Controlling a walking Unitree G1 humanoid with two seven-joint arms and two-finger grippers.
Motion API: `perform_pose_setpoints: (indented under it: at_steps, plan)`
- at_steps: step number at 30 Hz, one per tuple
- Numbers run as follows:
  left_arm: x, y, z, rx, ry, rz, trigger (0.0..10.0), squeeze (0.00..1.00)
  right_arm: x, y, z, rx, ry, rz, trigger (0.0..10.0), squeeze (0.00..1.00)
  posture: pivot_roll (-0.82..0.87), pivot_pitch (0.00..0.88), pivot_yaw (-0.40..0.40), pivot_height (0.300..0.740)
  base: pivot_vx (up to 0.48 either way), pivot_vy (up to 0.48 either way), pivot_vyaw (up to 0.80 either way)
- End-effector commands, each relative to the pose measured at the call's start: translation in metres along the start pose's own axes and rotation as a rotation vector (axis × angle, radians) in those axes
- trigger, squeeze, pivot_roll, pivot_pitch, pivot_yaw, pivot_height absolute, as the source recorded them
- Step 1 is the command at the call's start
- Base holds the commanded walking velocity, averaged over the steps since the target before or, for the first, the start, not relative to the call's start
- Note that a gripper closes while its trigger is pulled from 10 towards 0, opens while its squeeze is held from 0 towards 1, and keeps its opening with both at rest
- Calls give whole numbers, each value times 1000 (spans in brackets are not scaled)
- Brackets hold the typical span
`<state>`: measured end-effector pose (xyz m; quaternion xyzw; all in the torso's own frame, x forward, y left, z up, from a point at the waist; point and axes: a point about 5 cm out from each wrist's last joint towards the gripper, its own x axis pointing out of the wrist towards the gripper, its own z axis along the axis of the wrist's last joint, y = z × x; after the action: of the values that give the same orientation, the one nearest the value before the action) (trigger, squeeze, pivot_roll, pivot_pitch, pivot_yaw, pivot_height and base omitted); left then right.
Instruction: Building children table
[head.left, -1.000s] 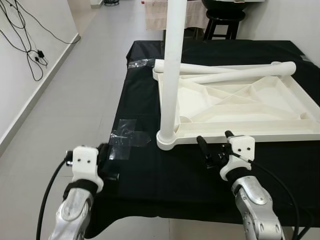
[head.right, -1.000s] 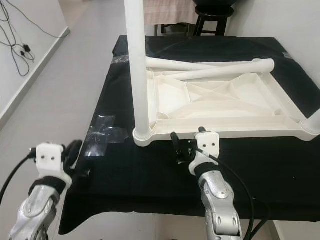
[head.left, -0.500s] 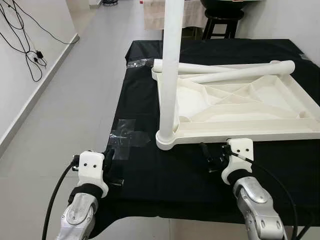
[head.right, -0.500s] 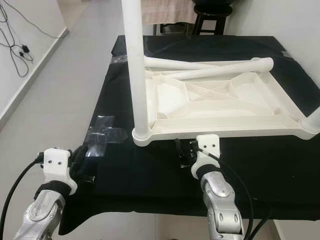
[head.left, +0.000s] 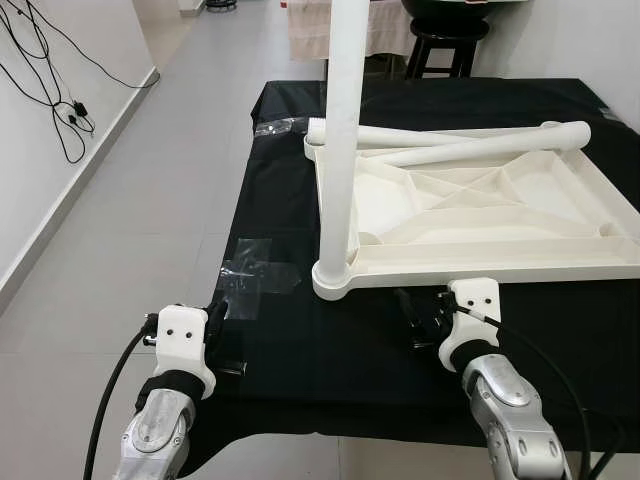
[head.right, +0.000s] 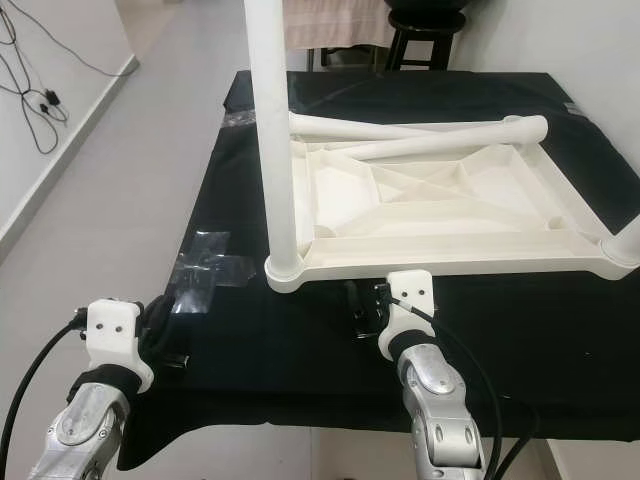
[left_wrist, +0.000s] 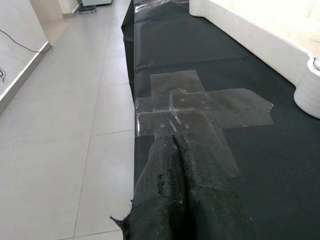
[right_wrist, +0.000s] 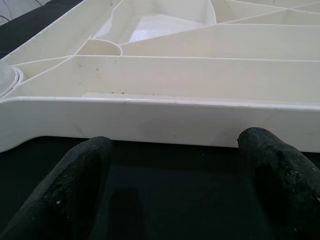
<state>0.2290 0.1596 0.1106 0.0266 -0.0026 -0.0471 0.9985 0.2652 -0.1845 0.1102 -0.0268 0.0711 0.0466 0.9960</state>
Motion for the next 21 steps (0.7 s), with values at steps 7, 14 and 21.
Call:
perform_pose_setpoints:
  at_steps: [7,14,21]
  plan:
    - [1,-5,0,47,24,-55,10000,0,0,5,2,-49,19,28,10000,0,-12,120,34,740,0,0,0]
    - [6,-12,3,115,17,-124,10000,0,3,10,8,-121,-11,68,10000,0,-19,109,38,740,0,0,0]
    - [11,-19,9,235,-7,-169,10000,0,4,17,10,-189,-28,108,10000,0,-21,104,35,740,0,0,0]
